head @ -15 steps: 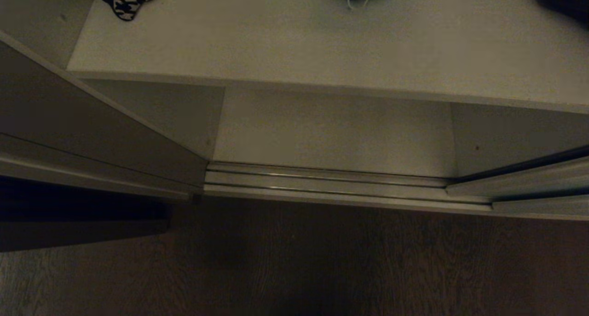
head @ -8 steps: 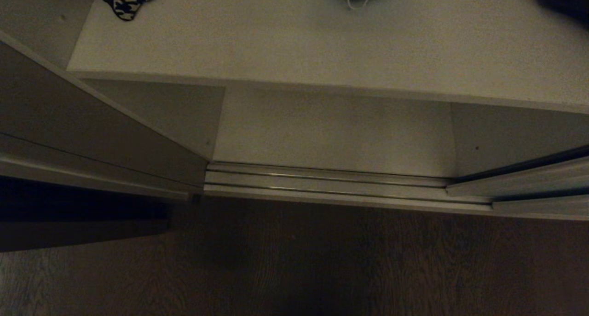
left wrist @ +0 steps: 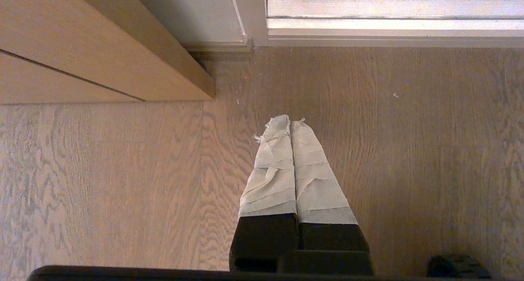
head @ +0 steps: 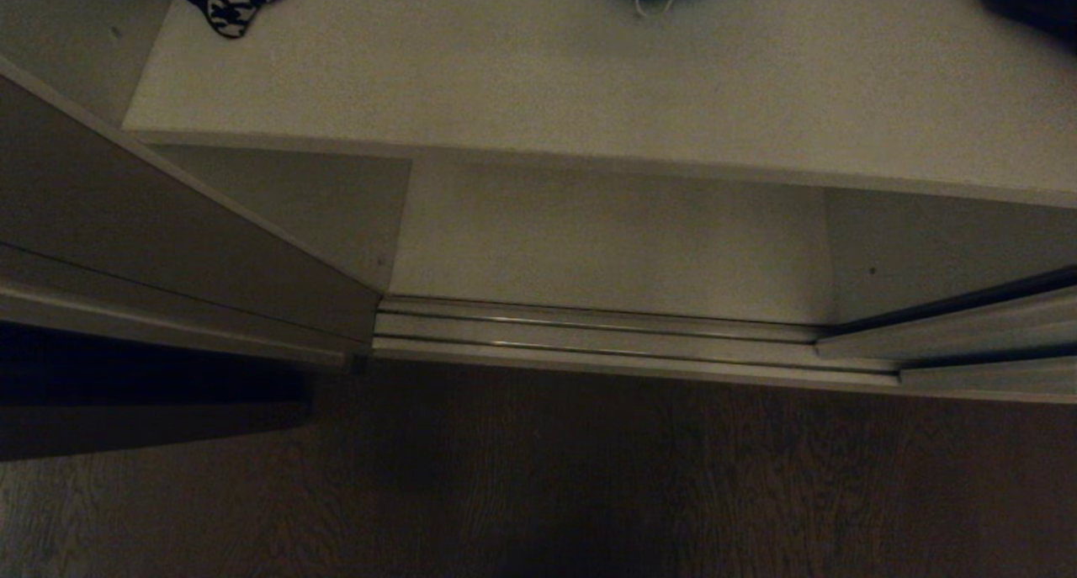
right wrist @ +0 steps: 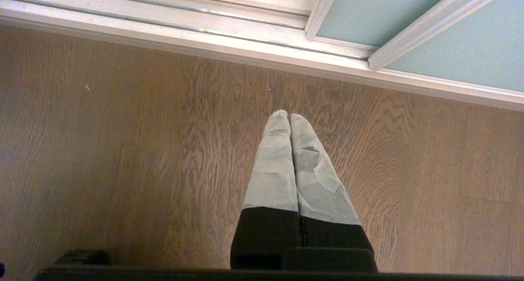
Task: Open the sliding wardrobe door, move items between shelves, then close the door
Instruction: Open the door
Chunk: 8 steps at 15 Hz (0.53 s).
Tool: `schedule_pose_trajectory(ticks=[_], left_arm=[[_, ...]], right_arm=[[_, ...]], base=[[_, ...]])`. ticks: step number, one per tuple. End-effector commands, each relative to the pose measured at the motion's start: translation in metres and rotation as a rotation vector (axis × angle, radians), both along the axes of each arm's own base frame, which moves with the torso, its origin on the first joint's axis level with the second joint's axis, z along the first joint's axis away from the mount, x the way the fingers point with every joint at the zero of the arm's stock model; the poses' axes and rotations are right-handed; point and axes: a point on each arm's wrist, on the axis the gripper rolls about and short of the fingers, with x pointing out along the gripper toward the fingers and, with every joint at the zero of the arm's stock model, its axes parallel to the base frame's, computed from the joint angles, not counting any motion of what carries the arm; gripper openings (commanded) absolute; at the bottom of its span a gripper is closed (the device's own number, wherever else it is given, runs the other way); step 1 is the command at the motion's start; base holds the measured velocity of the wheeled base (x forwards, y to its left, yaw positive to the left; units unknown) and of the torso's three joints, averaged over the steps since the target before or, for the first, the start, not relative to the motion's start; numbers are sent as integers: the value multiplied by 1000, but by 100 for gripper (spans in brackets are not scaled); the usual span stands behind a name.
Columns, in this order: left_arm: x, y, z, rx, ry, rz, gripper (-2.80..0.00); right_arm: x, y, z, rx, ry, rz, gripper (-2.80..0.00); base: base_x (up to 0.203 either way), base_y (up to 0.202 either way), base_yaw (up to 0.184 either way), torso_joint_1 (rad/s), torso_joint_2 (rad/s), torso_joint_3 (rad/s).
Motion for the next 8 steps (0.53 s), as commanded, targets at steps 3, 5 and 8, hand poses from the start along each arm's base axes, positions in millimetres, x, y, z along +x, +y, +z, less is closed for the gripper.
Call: schedule_pose_trajectory(ticks=[3, 5, 8], left_arm=[[0, 0, 0, 0, 1, 0, -280], [0, 0, 0, 0, 0, 0, -280], [0, 0, 0, 0, -1, 0, -280]], right_arm=[[0, 0, 0, -1, -1, 0, -280], [0, 0, 0, -1, -2, 0, -280], [0, 0, 0, -1, -2, 0, -280]], base=[[0, 0, 0, 0, 0, 0], [0, 0, 0, 0, 0, 0], [0, 0, 0, 0, 0, 0]])
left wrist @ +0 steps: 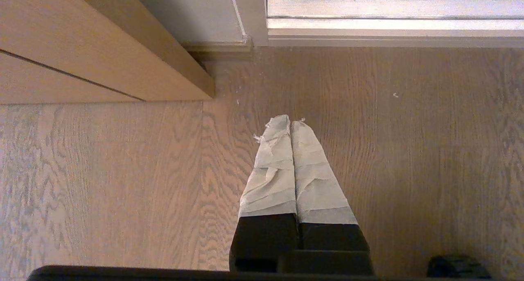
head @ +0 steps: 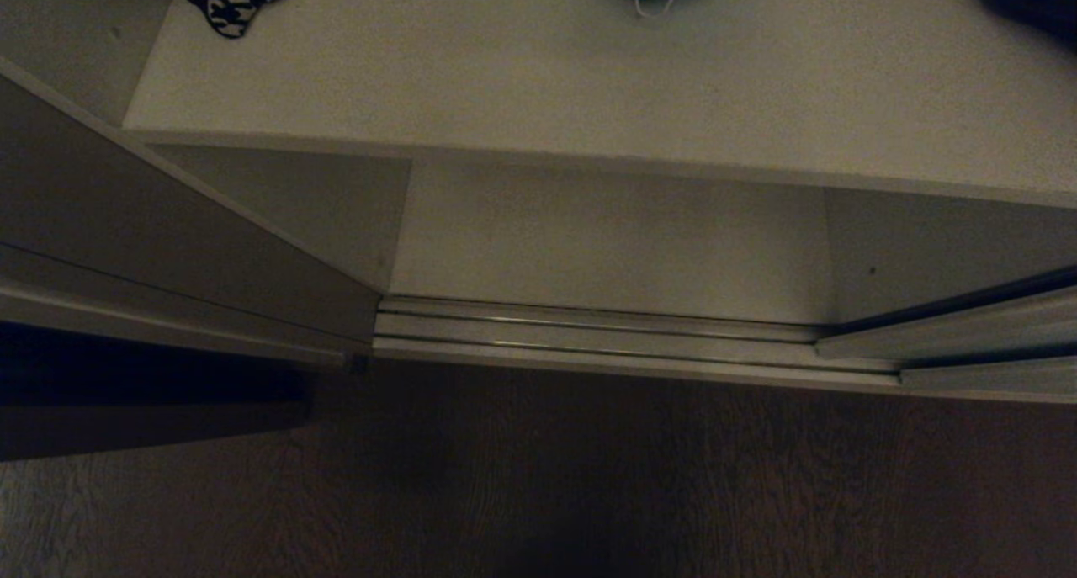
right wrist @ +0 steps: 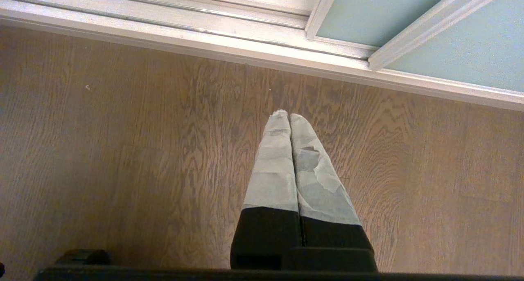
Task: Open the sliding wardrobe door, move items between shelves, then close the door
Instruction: Open the door
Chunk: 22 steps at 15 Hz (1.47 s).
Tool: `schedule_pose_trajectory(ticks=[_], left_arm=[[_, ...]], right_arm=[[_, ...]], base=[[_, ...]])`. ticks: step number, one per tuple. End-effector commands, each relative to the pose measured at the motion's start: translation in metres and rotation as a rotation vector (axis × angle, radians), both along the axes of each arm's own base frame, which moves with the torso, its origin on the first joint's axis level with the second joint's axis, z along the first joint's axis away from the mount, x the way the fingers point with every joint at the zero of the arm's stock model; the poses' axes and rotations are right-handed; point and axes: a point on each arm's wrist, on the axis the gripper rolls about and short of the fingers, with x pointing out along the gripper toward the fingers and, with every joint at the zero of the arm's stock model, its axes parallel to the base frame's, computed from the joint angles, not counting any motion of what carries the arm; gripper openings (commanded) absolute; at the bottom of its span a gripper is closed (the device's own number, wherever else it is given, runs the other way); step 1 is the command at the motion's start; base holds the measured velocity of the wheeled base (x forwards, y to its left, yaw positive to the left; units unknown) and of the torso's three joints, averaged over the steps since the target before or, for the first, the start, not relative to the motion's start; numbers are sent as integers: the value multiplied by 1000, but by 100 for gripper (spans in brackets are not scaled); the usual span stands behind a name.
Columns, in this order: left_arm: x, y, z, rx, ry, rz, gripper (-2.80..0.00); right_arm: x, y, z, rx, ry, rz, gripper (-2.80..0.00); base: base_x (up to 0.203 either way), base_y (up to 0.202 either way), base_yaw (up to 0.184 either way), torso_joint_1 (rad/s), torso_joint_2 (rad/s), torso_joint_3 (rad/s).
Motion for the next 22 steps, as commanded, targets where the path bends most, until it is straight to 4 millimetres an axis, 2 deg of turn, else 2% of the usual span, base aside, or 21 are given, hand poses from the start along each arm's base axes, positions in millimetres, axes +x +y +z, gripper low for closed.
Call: schedule_pose_trajectory(ticks=[1, 22], left_arm=[[0, 0, 0, 0, 1, 0, -280], [0, 0, 0, 0, -1, 0, -280]], right_arm=[[0, 0, 0, 0, -1, 1, -280], [0, 0, 0, 0, -1, 1, -280]], base=[[0, 0, 0, 0, 0, 0], [0, 0, 0, 0, 0, 0]])
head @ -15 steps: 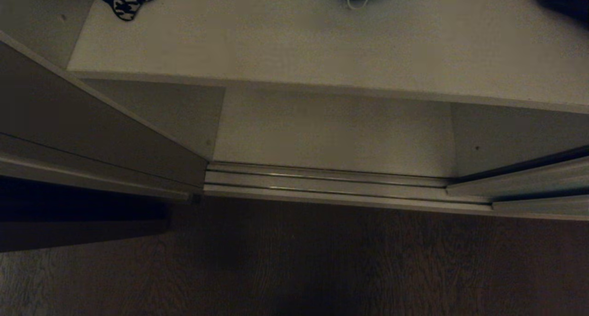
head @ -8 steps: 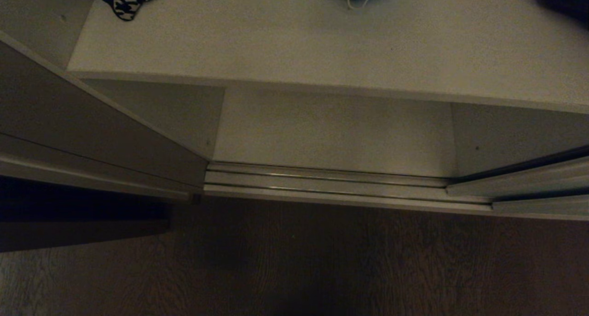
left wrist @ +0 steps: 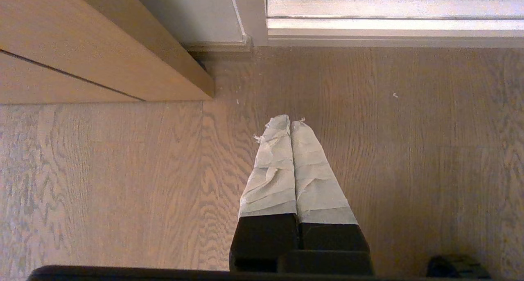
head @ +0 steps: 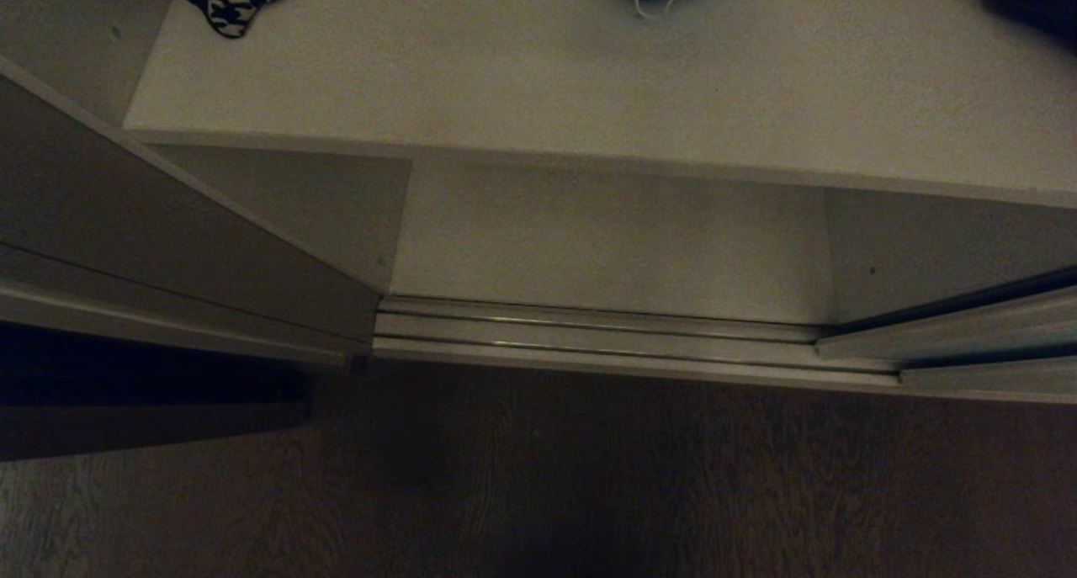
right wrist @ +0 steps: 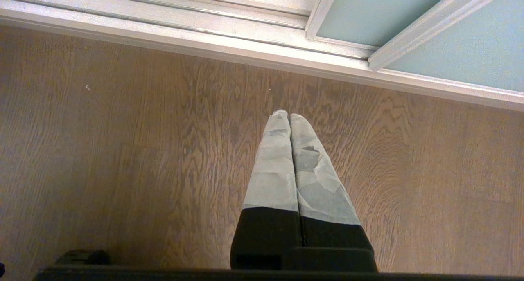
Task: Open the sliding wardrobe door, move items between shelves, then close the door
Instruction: Open the door
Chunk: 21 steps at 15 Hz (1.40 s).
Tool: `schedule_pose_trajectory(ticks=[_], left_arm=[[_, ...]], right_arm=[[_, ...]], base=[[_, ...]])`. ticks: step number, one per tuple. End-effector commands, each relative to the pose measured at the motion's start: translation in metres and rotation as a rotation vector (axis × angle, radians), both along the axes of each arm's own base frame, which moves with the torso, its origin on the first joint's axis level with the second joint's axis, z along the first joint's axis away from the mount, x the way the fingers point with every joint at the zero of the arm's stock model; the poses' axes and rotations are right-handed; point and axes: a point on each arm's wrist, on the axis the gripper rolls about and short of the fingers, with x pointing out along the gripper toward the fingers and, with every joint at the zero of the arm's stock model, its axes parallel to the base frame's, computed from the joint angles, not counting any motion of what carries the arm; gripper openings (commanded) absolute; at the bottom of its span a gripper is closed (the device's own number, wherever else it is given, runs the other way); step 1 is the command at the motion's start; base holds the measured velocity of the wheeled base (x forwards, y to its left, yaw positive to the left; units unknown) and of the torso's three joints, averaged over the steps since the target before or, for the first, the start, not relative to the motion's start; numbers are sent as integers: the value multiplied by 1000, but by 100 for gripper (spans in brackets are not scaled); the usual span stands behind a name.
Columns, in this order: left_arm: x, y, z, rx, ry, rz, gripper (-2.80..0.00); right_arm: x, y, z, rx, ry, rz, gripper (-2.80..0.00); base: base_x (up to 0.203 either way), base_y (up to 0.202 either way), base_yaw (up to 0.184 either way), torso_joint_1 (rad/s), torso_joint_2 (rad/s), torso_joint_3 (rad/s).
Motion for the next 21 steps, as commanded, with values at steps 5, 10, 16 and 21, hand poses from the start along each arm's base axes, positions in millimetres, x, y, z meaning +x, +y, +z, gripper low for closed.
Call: schedule_pose_trajectory(ticks=[5, 10, 16, 21], left_arm=[[0, 0, 0, 1, 1, -1, -280], [0, 0, 0, 1, 0, -1, -280], [0, 0, 0, 1, -1, -1, -280], [0, 0, 0, 1, -1, -1, -280]], right_arm=[[0, 0, 0, -1, -1, 1, -280], [0, 0, 0, 0, -1, 1, -280], [0, 0, 0, 0, -1, 1, -280], [0, 0, 0, -1, -2, 1, -280]], base=[[0, 0, 0, 0, 0, 0], [0, 0, 0, 0, 0, 0], [0, 0, 0, 0, 0, 0], [0, 0, 0, 0, 0, 0]])
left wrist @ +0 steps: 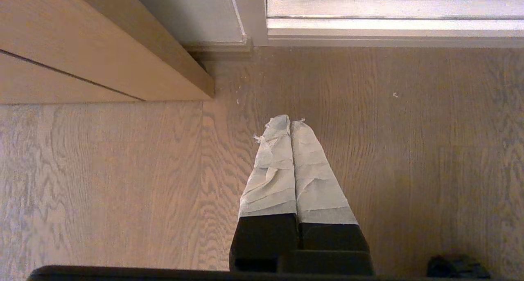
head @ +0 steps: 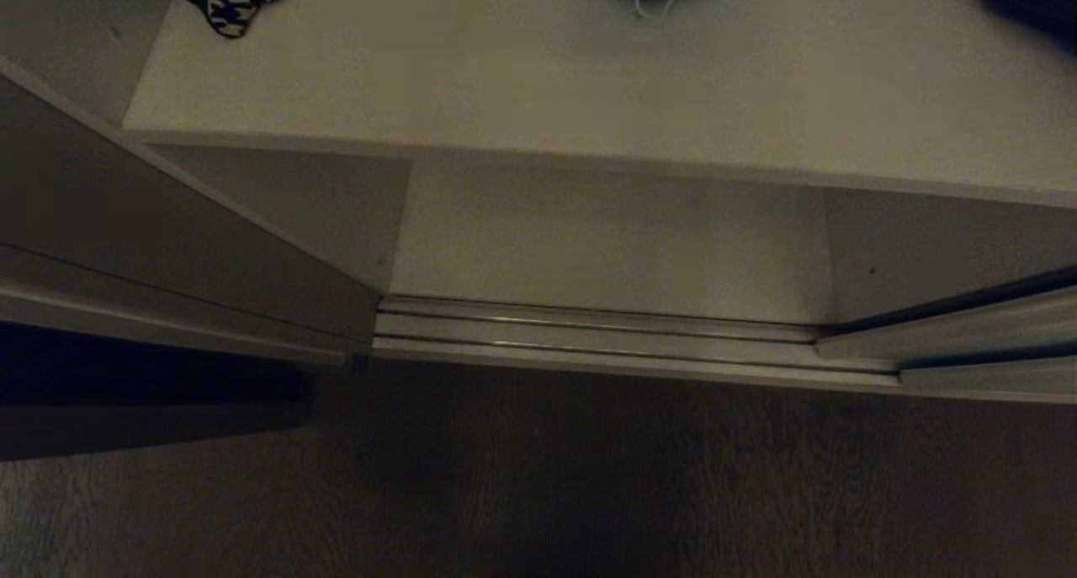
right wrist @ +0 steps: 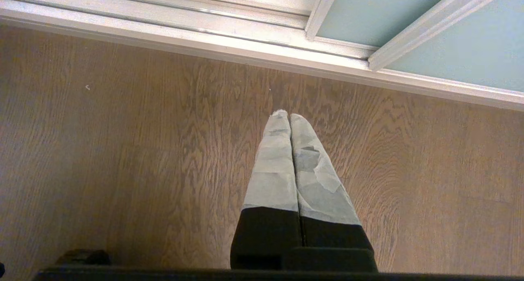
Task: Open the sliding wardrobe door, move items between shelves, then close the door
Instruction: Open the door
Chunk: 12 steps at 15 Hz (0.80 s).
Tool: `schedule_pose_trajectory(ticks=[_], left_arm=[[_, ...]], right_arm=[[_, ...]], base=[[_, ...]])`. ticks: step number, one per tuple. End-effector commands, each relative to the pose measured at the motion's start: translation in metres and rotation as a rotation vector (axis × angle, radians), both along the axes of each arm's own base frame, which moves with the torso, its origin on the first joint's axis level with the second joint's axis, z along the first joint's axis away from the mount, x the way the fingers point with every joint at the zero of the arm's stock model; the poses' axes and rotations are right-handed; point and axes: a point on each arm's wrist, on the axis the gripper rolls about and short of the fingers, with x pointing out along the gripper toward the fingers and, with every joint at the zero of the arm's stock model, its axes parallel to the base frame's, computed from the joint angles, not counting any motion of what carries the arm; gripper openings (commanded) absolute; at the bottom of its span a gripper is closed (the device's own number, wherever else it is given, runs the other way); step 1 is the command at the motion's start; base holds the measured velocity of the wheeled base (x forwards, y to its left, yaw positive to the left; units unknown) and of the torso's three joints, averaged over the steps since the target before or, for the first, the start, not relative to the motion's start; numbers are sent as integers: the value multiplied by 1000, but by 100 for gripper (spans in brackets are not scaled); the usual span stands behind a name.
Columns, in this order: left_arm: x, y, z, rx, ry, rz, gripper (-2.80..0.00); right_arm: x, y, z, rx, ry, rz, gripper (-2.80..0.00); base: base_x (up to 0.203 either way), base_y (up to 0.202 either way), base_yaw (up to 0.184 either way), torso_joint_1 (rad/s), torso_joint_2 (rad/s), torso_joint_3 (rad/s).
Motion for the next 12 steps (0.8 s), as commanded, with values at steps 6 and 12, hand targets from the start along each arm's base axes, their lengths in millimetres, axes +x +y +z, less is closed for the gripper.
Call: schedule_pose_trajectory(ticks=[6, 12], left_arm=[[0, 0, 0, 0, -1, 0, -280], [0, 0, 0, 0, 1, 0, -280]], right_arm=[[0, 0, 0, -1, -1, 0, -280], [0, 0, 0, -1, -1, 0, -280]], base=[[0, 0, 0, 0, 0, 0], [0, 0, 0, 0, 0, 0]])
